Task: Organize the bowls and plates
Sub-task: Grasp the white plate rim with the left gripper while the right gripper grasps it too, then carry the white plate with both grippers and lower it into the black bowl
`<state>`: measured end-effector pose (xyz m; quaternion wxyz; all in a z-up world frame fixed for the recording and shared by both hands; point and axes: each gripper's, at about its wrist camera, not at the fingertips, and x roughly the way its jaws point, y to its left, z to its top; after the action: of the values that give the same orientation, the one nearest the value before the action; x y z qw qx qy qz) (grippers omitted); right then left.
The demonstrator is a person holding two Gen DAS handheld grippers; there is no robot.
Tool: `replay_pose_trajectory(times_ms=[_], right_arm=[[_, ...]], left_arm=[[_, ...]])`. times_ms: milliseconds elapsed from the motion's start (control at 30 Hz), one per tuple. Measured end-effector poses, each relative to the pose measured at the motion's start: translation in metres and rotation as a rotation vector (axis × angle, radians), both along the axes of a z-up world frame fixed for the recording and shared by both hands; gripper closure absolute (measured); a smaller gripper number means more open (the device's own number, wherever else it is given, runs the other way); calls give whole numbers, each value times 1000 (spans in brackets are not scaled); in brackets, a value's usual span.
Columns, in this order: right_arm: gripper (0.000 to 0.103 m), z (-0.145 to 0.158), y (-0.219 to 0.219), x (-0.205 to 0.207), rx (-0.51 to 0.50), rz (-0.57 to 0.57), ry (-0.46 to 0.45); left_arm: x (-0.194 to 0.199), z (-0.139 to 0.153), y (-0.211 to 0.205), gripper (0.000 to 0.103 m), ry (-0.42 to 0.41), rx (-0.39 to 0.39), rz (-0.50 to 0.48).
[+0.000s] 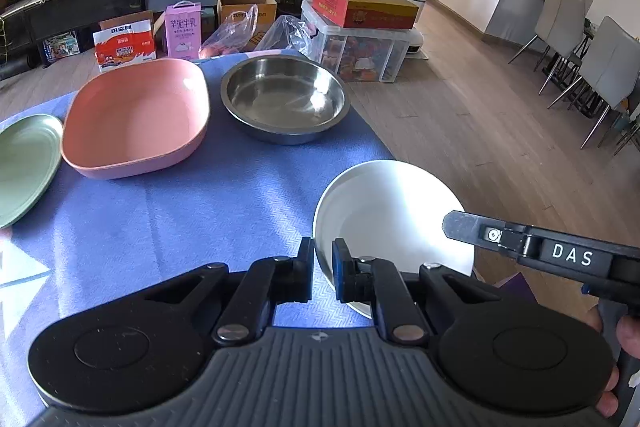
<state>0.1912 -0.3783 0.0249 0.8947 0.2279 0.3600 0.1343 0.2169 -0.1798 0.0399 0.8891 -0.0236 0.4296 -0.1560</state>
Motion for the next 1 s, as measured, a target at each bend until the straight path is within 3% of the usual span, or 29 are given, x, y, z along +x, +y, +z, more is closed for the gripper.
replay_pose_trajectory(times_ms=[433, 833, 1000], right_arm=[[92, 20, 20, -25, 10, 58, -94], [92, 39, 61, -83, -7, 139, -184], [92, 47, 76, -110, -10, 182, -213]], left_arm=[[-40, 37, 27, 94, -84, 2, -8], [-126, 79, 78, 94, -220, -31, -9], [-160, 82, 107, 94, -230, -62, -4]])
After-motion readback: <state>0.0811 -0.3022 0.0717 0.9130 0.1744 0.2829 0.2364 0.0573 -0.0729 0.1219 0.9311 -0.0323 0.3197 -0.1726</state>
